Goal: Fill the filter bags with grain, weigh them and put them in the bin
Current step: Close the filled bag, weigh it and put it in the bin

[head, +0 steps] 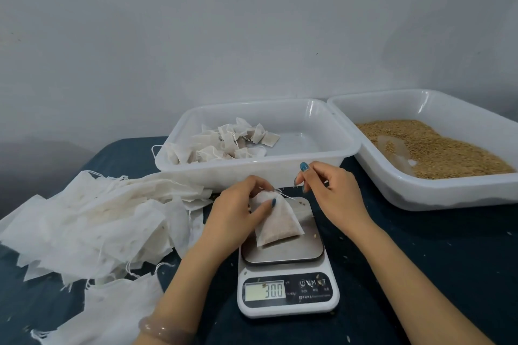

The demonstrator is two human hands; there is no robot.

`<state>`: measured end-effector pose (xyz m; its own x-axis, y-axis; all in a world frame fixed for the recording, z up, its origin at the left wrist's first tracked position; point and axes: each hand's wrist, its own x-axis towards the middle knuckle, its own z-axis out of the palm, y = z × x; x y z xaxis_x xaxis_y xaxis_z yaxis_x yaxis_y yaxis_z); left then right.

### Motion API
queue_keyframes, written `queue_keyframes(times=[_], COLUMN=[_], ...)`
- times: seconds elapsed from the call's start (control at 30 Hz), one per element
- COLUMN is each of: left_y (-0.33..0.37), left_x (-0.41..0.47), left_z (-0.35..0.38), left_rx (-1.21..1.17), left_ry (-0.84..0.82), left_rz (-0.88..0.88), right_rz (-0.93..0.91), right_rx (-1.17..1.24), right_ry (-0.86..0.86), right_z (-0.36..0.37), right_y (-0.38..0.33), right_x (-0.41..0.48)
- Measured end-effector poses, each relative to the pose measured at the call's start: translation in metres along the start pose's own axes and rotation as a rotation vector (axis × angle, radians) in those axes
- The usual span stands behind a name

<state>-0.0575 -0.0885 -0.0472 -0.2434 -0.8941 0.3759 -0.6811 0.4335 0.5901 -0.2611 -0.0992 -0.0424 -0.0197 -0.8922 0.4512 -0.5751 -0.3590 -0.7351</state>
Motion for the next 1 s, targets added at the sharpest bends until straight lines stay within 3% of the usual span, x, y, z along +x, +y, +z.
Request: queue_keyframes(times=[0.27, 0.43, 0.77, 0.93, 1.0], left_y=[-0.009, -0.009, 0.023, 0.027, 0.027], left_x=[-0.018, -0.024, 0.034, 0.093, 0.112], left_z=[-0.041, -0.074, -0.105, -0.093, -0.082], left_rx=[0.048, 0.123, 0.011, -0.141, -0.149], left_ry=[-0.031, 0.122, 0.197, 0.330, 0.302], left_rz=[-0.042, -0.054, 0.139, 0.208, 0.235], right_rz=[0.012, 0.015, 0.023, 0.016, 0.020], right_rx=[0.018, 0.027, 0.061, 0.047, 0.032], right_ry=[0.004, -0.002, -0.022, -0.040, -0.049], right_z=[-0.002, -0.002, -0.001, 0.000, 0.000], right_y=[0.002, 0.001, 0.002, 0.001, 0.001], right_x=[0.001, 0.001, 0.001, 0.001, 0.001])
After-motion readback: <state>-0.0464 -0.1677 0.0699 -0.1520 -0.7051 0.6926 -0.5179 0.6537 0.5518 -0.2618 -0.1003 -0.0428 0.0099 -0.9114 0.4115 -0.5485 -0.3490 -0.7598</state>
